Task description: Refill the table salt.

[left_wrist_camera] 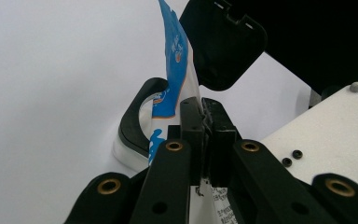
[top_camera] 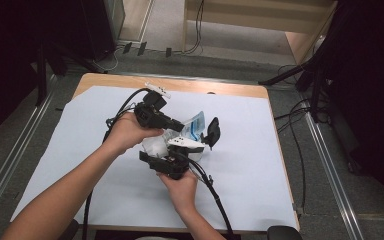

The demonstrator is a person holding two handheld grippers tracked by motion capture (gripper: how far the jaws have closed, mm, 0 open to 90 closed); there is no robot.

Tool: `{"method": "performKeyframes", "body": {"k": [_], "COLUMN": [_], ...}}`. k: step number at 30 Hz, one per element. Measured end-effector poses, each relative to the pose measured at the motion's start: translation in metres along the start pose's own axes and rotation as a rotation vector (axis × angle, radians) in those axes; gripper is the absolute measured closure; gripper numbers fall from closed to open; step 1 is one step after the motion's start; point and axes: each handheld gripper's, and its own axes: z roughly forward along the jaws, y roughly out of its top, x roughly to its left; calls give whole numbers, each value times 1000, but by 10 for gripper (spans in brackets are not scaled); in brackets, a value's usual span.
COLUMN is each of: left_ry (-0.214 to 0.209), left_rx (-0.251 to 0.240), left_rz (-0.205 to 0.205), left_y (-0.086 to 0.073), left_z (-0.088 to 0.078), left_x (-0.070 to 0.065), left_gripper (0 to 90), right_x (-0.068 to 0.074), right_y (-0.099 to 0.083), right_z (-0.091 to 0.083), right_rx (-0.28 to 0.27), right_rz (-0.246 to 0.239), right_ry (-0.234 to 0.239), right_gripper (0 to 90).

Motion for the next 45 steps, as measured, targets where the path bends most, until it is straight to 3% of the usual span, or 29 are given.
{"method": "performKeyframes", "body": {"k": [20, 32, 45], "left_ry": [0, 4, 3], "left_rx": [-13, -13, -22], "left_rz": [-5, -5, -1], "left_y": [0, 0, 1], "left_z": [1, 0, 0], "left_x": [0, 0, -3], "left_gripper": [891, 889, 891], "right_x": [1, 1, 1], "right_y": [1, 2, 1], "right_z": [0, 0, -1], "right_rx": [15, 7, -6], "right_rz": [-55, -24, -21], "right_ry": [-28, -16, -13], "right_gripper": [510, 522, 523]}}
